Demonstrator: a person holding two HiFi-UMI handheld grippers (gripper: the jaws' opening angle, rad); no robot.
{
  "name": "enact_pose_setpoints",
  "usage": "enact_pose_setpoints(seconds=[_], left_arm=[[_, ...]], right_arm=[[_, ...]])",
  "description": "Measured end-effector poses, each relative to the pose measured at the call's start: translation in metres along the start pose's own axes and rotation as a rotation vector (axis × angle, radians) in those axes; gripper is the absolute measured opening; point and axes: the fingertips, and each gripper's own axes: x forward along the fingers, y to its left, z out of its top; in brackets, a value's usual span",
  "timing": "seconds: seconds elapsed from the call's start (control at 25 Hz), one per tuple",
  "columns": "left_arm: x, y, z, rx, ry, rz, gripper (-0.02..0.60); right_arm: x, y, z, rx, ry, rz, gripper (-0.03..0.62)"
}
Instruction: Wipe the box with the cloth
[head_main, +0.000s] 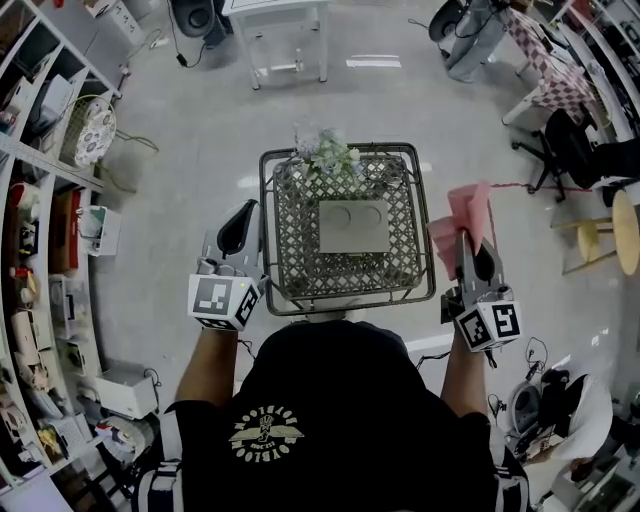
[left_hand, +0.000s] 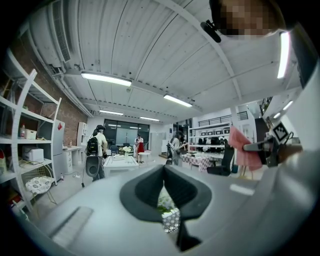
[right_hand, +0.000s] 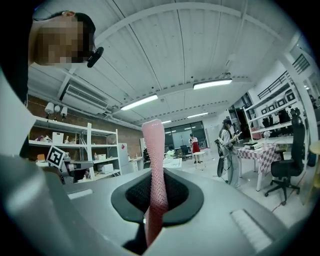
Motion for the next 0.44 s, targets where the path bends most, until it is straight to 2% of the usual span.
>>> enact_pose_setpoints(seconds=[0.44], left_arm=[[0.013, -0.021, -0.007, 0.006, 0.003, 0.004, 0.000]], right_arm=[[0.002, -0.020, -0.011, 0.030, 0.005, 0.026, 0.017]])
